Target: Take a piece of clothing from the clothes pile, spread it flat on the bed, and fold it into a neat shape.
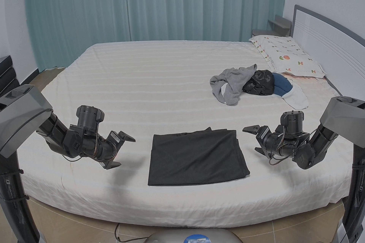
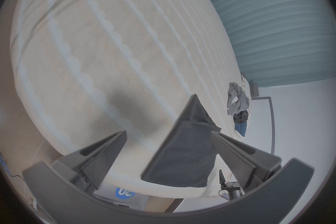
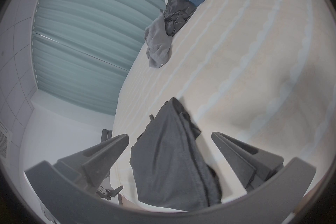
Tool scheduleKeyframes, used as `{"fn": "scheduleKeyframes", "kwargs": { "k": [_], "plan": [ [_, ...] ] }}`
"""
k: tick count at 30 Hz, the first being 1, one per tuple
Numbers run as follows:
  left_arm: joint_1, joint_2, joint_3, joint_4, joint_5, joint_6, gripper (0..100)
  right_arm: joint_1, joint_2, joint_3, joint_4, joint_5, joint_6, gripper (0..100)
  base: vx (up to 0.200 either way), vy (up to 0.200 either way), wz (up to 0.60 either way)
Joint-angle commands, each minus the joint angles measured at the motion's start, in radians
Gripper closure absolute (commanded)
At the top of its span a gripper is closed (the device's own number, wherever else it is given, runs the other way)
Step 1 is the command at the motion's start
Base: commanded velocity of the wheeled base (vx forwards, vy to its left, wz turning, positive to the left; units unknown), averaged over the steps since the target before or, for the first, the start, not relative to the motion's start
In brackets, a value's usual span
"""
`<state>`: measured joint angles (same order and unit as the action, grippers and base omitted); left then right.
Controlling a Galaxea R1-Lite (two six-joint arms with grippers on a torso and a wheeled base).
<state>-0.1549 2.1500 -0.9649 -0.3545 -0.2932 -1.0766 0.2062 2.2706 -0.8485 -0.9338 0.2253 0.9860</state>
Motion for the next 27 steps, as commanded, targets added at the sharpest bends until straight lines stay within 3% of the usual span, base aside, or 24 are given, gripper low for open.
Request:
{"fn": "scheduleKeyframes", "kwargs": {
  "k": [1,10,16,19,23,25,27],
  "plan": [
    [0.000,0.008,-0.012,0.000,0.002,0.000,0,0.006,0.013,-0.006,0.000,-0.001,-0.001,0,0.000,0.000,0.00],
    [0.009,0.007,-0.037,-0.004,0.006,-0.057,0,0.041,0.040,-0.030,0.000,-0.003,-0.004,0,0.000,0.000,0.00],
    [0.001,0.030,-0.060,-0.008,0.005,-0.045,0,0.058,0.050,-0.047,0.003,-0.003,-0.013,0,0.200,0.000,0.00],
    [0.000,0.062,-0.084,-0.011,0.012,-0.037,0,0.067,0.059,-0.064,0.004,-0.003,-0.016,0,0.000,0.000,0.00],
    [-0.023,0.083,-0.084,-0.011,0.040,0.052,0,0.076,0.098,-0.093,0.004,-0.003,-0.030,0,0.000,0.000,0.00],
    [-0.043,0.122,-0.103,-0.014,0.082,0.141,0,0.091,0.129,-0.127,0.012,0.000,-0.043,0,0.000,0.000,0.00],
    [-0.057,0.142,-0.132,-0.012,0.115,0.161,0,0.101,0.138,-0.144,0.015,0.000,-0.047,0,0.000,0.000,0.00]
  ]
}}
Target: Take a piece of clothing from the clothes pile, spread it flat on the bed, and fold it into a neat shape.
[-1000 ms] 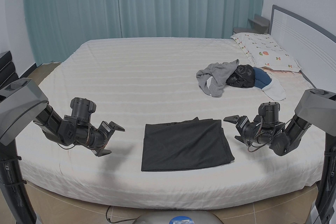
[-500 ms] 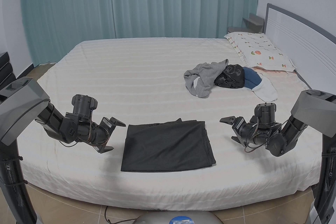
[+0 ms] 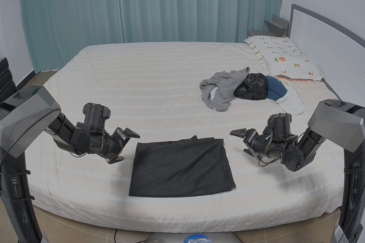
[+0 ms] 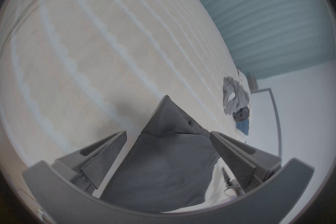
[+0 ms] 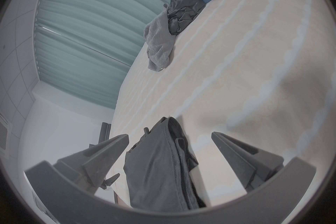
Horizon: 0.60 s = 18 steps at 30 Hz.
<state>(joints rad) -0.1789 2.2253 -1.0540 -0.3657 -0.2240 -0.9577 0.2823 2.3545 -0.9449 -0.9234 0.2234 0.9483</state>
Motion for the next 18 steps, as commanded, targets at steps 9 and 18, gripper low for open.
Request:
{"fn": "scheduleKeyframes", "kwargs": {
  "k": [9,18],
  "plan": [
    [-0.094,0.215,-0.245,0.016,0.216,0.040,0,0.029,0.077,-0.115,0.058,0.001,-0.082,0,0.000,0.000,0.00],
    [-0.094,0.251,-0.291,0.016,0.226,0.042,100,0.038,0.154,-0.261,0.118,-0.007,-0.111,0,0.000,0.000,0.00]
  ]
}}
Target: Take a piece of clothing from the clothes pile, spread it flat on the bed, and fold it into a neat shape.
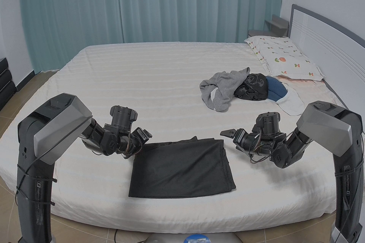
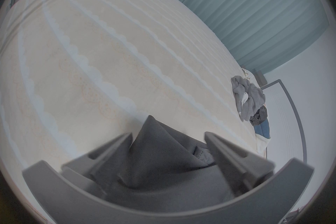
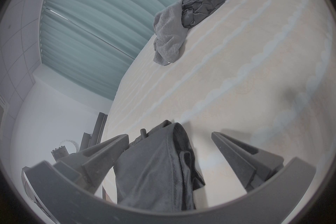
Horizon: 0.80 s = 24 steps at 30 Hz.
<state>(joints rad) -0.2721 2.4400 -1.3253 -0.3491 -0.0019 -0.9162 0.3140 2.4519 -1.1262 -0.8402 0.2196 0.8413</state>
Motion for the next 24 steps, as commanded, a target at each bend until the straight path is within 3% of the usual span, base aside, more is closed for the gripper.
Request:
{"fn": "scheduleKeyframes", "kwargs": {
  "k": [1,13,14,24],
  "plan": [
    [-0.001,0.036,-0.020,-0.002,0.007,0.000,100,0.007,0.061,-0.099,0.053,-0.005,-0.005,0,0.000,0.000,0.00],
    [0.001,0.030,-0.012,-0.008,0.028,-0.020,100,0.031,0.148,-0.244,0.110,-0.035,-0.025,0,0.000,0.000,0.00],
    [0.001,0.030,-0.014,-0.007,0.028,-0.043,100,0.040,0.174,-0.267,0.107,-0.054,-0.025,100,0.000,0.000,0.00],
    [0.002,0.028,-0.011,-0.005,0.048,-0.052,100,0.031,0.173,-0.280,0.081,-0.115,-0.025,100,0.000,0.000,0.00]
  ]
}}
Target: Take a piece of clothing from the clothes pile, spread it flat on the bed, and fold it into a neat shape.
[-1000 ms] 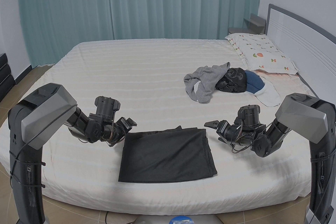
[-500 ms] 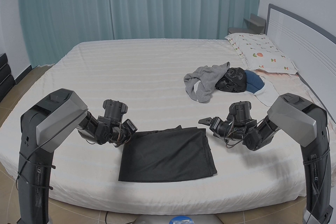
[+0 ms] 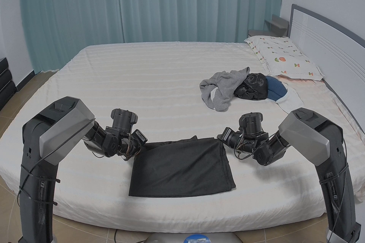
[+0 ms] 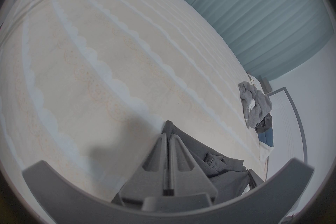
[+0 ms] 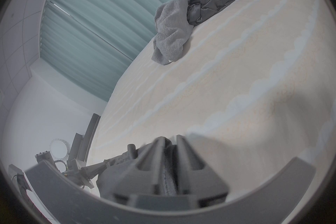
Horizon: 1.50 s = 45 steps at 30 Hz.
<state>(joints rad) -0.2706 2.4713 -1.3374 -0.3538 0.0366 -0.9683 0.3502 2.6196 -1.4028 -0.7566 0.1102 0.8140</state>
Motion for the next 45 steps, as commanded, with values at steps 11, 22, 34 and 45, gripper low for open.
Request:
{"fn": "scheduleKeyframes", "kwargs": {
  "k": [11,22,34,45],
  "plan": [
    [0.011,-0.002,0.003,-0.004,0.028,-0.001,100,-0.027,0.005,-0.016,-0.003,-0.041,0.002,100,0.000,0.000,0.00],
    [0.013,-0.008,0.003,-0.004,0.026,-0.030,0,-0.011,-0.007,0.005,-0.003,-0.041,0.001,0,0.000,0.000,0.00],
    [0.093,-0.081,0.023,0.001,-0.038,-0.138,0,-0.010,-0.386,0.538,-0.012,0.131,0.004,0,0.000,0.000,0.00],
    [0.125,-0.091,0.057,-0.008,-0.072,-0.138,0,0.064,-0.457,0.737,-0.032,0.180,0.004,0,0.000,0.000,0.00]
  ]
}}
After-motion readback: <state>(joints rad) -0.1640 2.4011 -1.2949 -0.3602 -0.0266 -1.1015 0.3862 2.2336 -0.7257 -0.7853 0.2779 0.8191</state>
